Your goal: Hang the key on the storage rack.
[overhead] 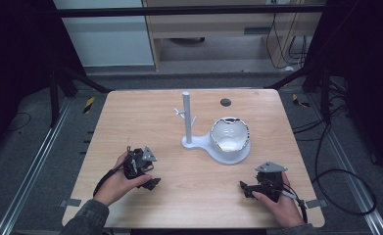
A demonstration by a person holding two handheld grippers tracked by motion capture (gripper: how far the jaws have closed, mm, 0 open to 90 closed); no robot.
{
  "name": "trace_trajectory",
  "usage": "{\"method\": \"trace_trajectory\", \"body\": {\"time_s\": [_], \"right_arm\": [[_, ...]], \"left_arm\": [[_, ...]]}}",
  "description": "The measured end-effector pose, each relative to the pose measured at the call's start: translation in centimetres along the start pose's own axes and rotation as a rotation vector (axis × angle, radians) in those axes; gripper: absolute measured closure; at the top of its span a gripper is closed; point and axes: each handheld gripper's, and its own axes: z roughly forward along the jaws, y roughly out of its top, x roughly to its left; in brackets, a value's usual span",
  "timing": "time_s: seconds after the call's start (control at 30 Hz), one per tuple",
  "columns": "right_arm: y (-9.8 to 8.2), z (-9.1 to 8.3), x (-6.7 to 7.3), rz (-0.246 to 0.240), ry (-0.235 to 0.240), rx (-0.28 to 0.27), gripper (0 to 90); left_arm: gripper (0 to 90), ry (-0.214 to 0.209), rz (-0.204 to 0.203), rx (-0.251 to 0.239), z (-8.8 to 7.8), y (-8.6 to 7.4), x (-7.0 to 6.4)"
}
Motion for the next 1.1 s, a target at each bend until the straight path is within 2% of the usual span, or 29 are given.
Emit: {"method": "trace_trajectory", "body": {"time_s": [0.13,0.17,0.23,0.37,0.47,0.67,0.9,1.1], "right_arm": [[0.0,0.0,0.0,-0.002,0.000,0.000,0.4],[0.0,0.0,0.0,-0.002,-0.001,0.000,0.4],[0.0,0.0,0.0,0.000,-0.002,0.000,0.4],[0.0,0.0,0.0,0.001,-0.003,0.000,0.4],[0.0,0.0,0.0,0.001,-0.003,0.000,0.4],[0.0,0.0,0.0,0.001,-0.004,0.000,0.4],[0.0,0.0,0.0,0.001,-0.004,0.000,0.4],[0.0,0.0,0.0,0.002,-0.003,0.000,0.4]], "left_arm": [[5.6,-0.015,0.012,0.034,-0.2,0.1,0.9],[5.2,-0.008,0.016,0.028,-0.1,0.2,1.0],[6.1,0.012,0.034,0.055,-0.2,0.5,1.3],[7.8,-0.003,0.056,0.111,0.0,0.6,1.9],[14.1,-0.002,0.054,0.146,0.2,0.5,2.5],[33.8,-0.021,0.082,0.190,0.3,0.2,3.4],[45.2,-0.059,0.100,0.254,0.4,0.3,3.9],[53.1,-0.066,0.102,0.291,0.7,0.3,4.2]]}}
